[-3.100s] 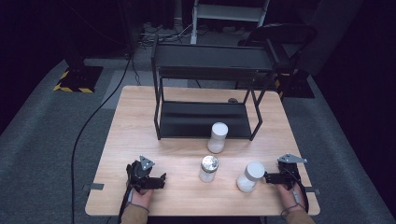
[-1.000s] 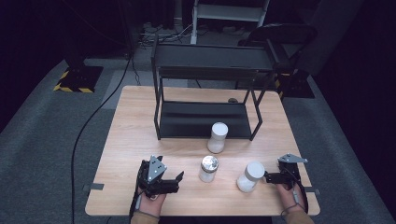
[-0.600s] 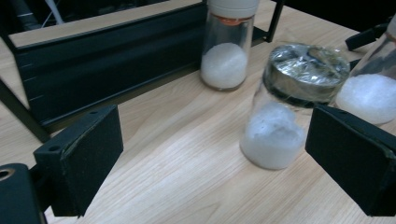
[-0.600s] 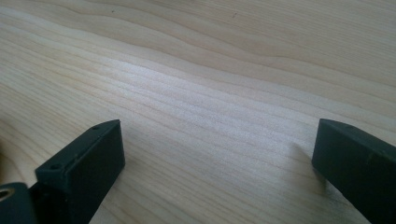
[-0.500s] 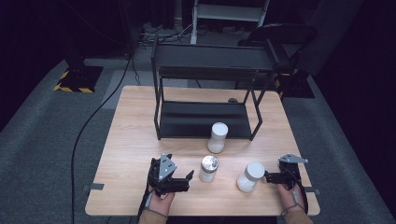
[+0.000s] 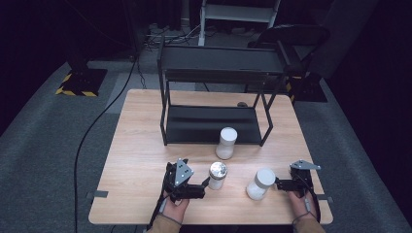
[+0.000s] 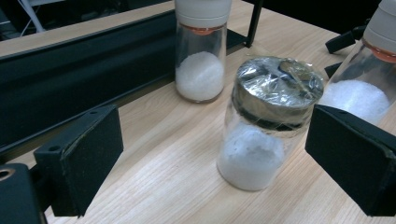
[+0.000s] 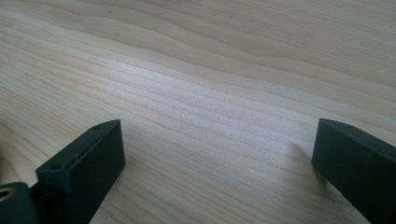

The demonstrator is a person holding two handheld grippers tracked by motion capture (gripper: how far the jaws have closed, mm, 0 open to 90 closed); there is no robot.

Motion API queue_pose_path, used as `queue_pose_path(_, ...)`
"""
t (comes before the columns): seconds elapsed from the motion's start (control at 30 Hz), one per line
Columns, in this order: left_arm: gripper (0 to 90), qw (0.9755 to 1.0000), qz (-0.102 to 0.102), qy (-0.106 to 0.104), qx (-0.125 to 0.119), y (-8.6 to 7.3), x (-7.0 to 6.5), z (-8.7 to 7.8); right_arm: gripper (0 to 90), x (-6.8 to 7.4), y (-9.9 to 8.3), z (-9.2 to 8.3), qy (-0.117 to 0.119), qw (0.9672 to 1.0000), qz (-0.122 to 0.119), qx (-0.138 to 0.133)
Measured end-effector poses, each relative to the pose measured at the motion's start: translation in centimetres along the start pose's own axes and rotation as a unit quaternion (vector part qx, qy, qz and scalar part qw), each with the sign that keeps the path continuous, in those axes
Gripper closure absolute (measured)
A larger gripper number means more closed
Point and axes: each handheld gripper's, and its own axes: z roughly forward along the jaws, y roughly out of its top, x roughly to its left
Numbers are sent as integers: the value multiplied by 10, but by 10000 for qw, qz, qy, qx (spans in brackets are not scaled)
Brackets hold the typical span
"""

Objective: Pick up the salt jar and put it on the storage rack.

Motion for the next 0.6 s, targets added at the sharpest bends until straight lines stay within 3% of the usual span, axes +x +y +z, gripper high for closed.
queue_pose_path(0.6, 38, 9995, 136, -266, 26, 8, -5, 18, 23, 0, 0, 0, -26, 10000, 25, 0)
